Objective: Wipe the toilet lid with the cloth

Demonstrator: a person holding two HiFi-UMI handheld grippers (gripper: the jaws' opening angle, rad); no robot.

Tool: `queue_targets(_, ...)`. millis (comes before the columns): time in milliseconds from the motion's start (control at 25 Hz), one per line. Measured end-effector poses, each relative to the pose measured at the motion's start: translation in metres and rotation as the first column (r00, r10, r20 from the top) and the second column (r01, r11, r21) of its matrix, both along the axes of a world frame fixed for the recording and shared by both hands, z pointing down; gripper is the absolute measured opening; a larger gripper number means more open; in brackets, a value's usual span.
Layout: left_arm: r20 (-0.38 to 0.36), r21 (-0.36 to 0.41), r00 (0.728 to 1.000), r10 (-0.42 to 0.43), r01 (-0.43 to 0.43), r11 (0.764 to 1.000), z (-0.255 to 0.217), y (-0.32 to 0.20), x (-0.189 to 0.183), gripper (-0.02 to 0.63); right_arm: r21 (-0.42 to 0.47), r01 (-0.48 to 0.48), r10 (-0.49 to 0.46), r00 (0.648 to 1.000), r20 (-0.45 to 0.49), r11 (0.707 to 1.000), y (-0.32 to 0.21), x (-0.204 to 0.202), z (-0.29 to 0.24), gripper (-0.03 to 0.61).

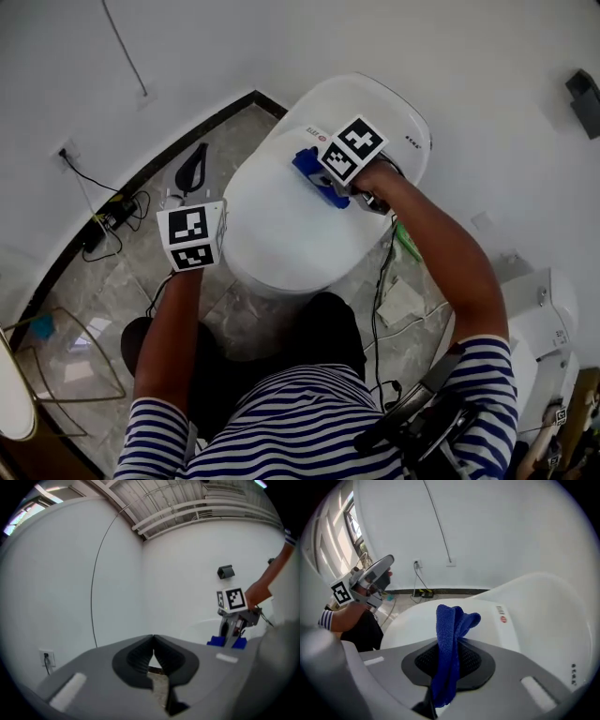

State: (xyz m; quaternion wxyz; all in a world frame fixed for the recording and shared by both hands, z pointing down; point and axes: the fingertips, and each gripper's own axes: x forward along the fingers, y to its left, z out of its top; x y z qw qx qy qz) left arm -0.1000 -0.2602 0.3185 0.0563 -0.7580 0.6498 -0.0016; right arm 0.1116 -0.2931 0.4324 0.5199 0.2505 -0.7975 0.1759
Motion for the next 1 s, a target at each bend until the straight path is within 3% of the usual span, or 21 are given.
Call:
queue_targets(240,0.005,-0.005,1.000,0.017,-0.017,1.000,0.004,-0.012,0.020,0.005,0.139,-0.035,0.058,0.985,-0.165,0.990,-0.067,0.100,0.000,0.061)
queue_targets(400,0.011,-0.017,1.000,0.023,-0.023,1.000,0.009,-0.019,0.031,0.005,0.182,-0.045,0.078,0.980,-0.180,0.982,-0.093,0.132,0.009,0.061)
queue_targets(640,0.018,-0.040,1.000,0.016,-0.015,0.999,0.018,-0.023,0.032,0.005,0.171,-0.040,0.073,0.978,-0.194,0.984,-0.107,0.147,0.028,0.061)
queue_targets(1000,0.015,-0.037,1.000,0.014,-0.014,0.999,0.017,-0.020,0.029,0.005,0.144,0.002,0.030,0.976,-0.218,0.990,-0.097,0.136,0.035,0.061)
